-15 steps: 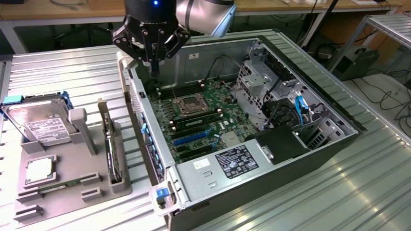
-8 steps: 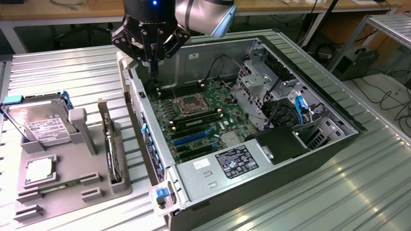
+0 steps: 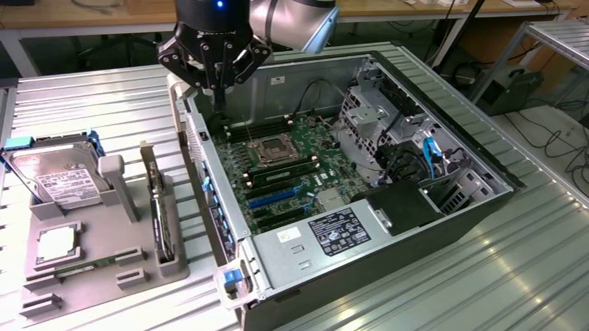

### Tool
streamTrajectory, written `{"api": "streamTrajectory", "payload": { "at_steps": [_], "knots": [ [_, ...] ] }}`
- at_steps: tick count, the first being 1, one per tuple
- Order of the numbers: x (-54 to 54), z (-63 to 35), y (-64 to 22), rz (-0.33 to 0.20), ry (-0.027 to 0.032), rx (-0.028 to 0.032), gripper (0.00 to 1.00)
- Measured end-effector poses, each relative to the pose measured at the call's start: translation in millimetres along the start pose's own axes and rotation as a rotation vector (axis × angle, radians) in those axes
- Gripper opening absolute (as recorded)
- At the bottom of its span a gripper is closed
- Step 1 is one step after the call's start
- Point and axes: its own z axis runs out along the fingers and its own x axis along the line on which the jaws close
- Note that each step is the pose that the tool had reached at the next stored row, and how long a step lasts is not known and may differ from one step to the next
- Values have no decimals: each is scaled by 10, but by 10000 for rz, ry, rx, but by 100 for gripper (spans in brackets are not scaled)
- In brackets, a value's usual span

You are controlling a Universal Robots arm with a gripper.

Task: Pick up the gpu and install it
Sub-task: 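Reach for the gpu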

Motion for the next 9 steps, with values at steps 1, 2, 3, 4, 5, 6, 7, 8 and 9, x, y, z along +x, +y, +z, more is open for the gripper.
{"api": "streamTrajectory", "payload": {
  "at_steps": [1, 2, 3, 4, 5, 6, 7, 8, 9],
  "knots": [
    [2, 0, 0, 0, 0, 0, 11],
    [3, 0, 0, 0, 0, 0, 11],
    [5, 0, 0, 0, 0, 0, 11],
    [7, 0, 0, 0, 1, 0, 11],
    [9, -1, -1, 0, 1, 0, 11],
    [20, -1, -2, 0, 0, 1, 11],
    [32, -1, -2, 0, 1, 1, 11],
    [33, -1, -3, 0, 0, 1, 11],
    [35, -1, -3, 0, 0, 0, 11]
  ]
}}
